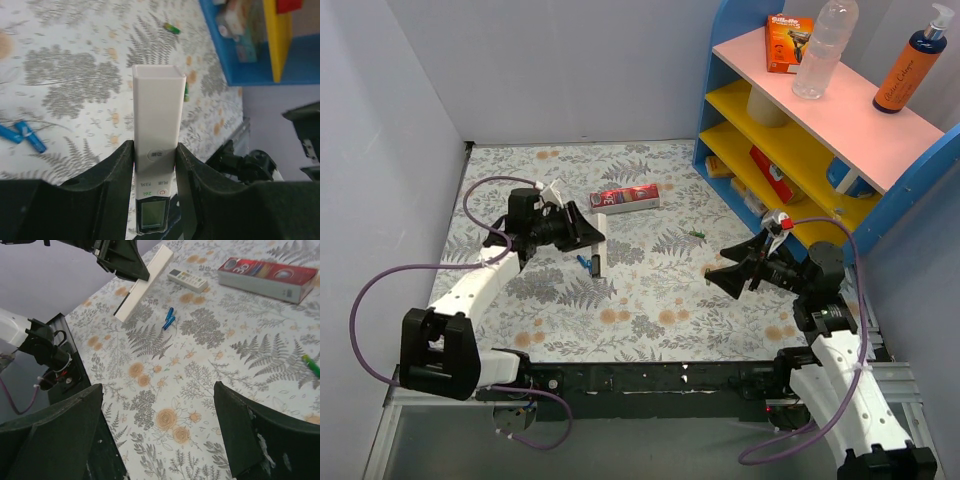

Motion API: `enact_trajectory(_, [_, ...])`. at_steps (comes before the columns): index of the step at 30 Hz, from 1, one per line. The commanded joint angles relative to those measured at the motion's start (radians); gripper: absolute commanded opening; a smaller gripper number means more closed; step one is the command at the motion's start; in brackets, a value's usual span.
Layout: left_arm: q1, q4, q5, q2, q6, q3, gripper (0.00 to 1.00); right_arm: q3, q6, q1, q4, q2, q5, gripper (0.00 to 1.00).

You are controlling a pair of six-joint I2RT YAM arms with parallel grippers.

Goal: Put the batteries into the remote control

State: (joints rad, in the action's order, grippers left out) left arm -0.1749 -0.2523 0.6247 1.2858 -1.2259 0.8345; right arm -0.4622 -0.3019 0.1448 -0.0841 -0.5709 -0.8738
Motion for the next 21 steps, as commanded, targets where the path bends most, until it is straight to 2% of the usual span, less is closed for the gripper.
enact_trajectory(1, [-0.084, 0.16, 0.173, -0.071, -0.093, -0.021, 0.0, 0.031, -0.115, 0.082, -0.126, -0.038, 0.044, 0.98])
enact_trajectory(6, [-0.149, 0.414, 0.24, -0.117, -0.268, -0.116, 0.0, 0.068, -0.224, 0.234, -0.311, -0.089, 0.191, 0.98])
enact_trajectory(11, [-0.201, 0.565, 0.274, -0.16, -0.366, -0.176, 0.0, 0.102, -0.328, 0.381, -0.485, -0.184, 0.333, 0.98])
enact_trajectory(16, [-0.236, 0.82, 0.28, -0.197, -0.509, -0.28, 0.0, 0.097, -0.396, 0.487, -0.675, -0.285, 0.383, 0.98])
enact_trajectory(21, [-0.267, 0.927, 0.279, -0.197, -0.572, -0.304, 0.0, 0.054, -0.427, 0.562, -0.773, -0.398, 0.387, 0.98])
